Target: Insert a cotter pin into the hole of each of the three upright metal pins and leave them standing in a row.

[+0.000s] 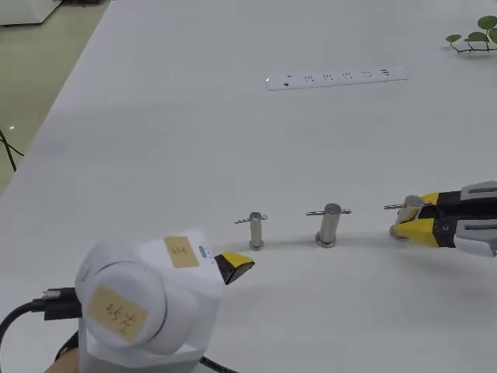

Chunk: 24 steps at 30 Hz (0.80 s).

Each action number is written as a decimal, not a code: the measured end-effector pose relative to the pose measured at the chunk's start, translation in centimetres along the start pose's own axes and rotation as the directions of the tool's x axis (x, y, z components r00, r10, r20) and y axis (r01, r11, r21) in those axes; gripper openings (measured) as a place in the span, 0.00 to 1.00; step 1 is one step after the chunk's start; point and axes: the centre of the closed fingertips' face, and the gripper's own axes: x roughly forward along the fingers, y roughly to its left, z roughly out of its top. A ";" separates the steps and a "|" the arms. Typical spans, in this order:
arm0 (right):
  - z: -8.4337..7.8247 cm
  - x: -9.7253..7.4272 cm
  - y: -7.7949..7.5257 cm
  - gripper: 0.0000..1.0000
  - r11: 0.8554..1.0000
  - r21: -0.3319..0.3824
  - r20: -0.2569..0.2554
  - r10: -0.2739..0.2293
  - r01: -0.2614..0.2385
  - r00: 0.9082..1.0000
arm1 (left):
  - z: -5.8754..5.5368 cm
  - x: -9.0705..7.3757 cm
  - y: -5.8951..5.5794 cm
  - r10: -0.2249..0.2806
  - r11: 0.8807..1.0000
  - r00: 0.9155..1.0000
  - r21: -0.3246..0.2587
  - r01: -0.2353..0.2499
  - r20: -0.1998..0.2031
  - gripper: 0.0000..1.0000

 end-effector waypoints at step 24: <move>-1.1 0.7 -0.3 0.08 0.998 0.060 0.031 -0.019 0.017 0.999 | -0.5 0.0 0.3 0.004 1.000 0.999 -0.016 -0.004 -0.033 0.97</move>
